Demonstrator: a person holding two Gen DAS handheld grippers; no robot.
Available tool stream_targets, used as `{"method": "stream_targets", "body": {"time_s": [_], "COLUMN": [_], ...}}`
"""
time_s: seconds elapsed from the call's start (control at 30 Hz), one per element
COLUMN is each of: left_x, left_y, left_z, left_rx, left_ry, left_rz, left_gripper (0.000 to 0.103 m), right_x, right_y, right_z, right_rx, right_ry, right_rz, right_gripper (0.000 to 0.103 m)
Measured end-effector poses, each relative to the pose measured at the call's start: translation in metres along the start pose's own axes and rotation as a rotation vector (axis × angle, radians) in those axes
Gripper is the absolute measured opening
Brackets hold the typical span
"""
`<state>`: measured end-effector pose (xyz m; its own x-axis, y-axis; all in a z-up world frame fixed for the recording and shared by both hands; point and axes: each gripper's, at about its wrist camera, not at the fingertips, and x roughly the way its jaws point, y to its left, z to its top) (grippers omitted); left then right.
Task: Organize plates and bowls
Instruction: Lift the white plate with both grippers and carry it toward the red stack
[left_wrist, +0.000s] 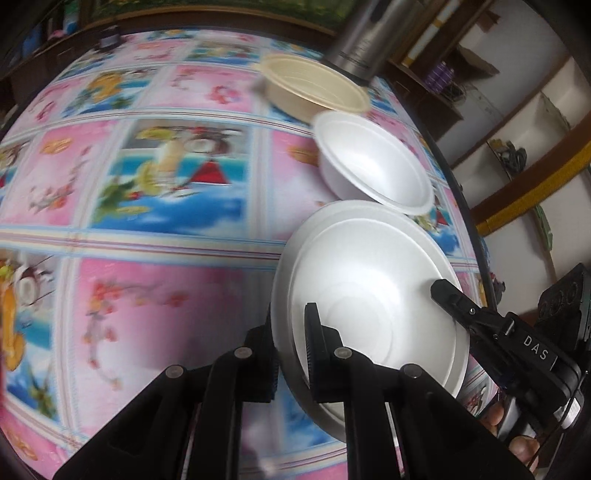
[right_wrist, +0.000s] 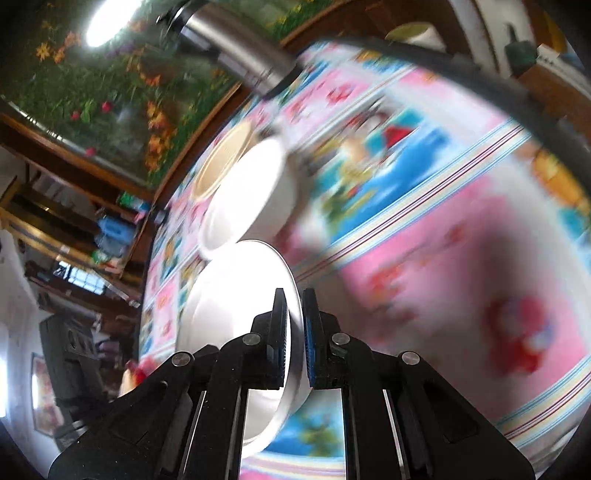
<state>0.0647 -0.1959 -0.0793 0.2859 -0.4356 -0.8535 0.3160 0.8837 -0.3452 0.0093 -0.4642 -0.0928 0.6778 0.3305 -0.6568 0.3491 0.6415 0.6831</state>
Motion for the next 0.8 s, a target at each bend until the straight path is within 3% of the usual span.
{"method": "stream_targets", "body": {"time_s": [0.23, 0.4, 0.57, 0.8], "left_x": [-0.063, -0.107, -0.155, -0.200], "left_y": [0.053, 0.101, 0.148, 0.221], "left_z": [-0.010, -0.018, -0.028, -0.050], "left_rx": [-0.044, -0.120, -0.183, -0.294], "left_ry": [-0.117, -0.185, -0.268, -0.313], "left_rz": [0.040, 0.056, 0.123, 0.208], "left_gripper": [0.010, 0.010, 0.011, 0.011], "right_x": [0.037, 0.054, 0.080, 0.130], "right_y": [0.050, 0.111, 0.177, 0.263], "right_z": [-0.025, -0.046, -0.071, -0.123], "right_rx": [-0.023, -0.128, -0.230, -0.364], "right_ry": [0.129, 0.174, 0.235, 0.340], "right_rz": [0.110, 0.159, 0.220, 0.276], "right_gripper": [0.008, 0.008, 0.008, 0.008]}}
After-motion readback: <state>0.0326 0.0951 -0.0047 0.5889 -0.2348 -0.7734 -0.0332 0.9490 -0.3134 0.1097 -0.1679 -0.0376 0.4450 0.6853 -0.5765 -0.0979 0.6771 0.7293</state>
